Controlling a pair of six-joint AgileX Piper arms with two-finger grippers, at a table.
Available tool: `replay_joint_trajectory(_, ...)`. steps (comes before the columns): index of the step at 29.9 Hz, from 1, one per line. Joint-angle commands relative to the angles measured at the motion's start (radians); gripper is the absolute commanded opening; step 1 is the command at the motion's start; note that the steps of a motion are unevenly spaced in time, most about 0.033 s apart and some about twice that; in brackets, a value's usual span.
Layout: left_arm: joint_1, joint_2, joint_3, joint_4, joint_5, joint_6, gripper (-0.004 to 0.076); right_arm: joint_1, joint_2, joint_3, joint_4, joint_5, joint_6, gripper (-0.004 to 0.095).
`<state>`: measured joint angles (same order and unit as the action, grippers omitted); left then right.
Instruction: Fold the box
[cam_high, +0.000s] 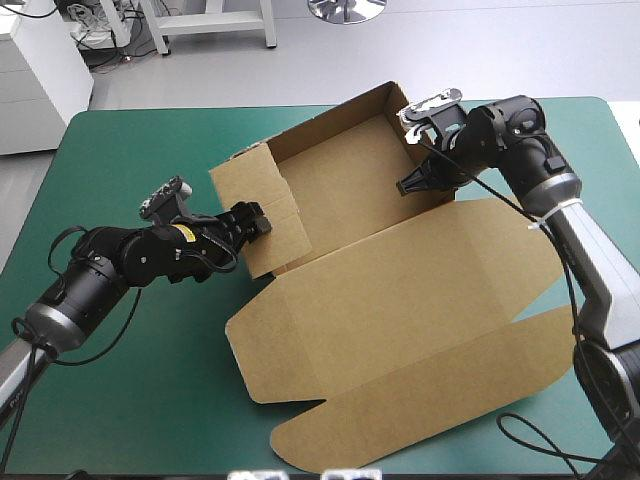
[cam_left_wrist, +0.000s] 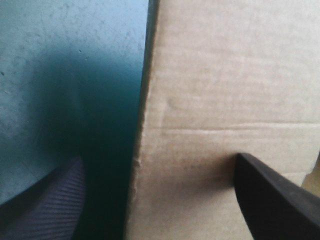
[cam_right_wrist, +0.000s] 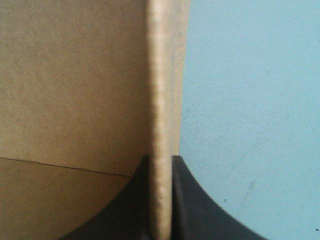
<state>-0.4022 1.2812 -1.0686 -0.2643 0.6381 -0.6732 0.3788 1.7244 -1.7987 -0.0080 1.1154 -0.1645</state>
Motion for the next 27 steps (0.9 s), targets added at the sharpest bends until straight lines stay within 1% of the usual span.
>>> replay_joint_trajectory(1,-0.002,0.008,-0.028,0.019,-0.009,-0.026,0.0553,0.002,-0.051,-0.029,0.027,-0.043,0.001,-0.0011)
replay_joint_trajectory(5,-0.002,0.046,-0.028,0.014,0.003,-0.011,0.0496,0.009,-0.051,-0.029,0.026,-0.041,0.001,-0.0011)
replay_joint_trajectory(11,-0.009,0.059,-0.030,-0.088,-0.024,0.134,0.0441,0.009,-0.051,-0.029,0.024,-0.038,0.001,-0.0011)
replay_joint_trajectory(16,-0.009,0.059,-0.030,-0.220,-0.041,0.268,0.0437,0.009,-0.051,-0.029,0.023,-0.030,0.001,-0.0011)
replay_joint_trajectory(27,-0.009,0.059,-0.030,-0.223,-0.040,0.270,0.0437,0.009,-0.051,-0.029,0.023,-0.021,0.001,-0.0011)
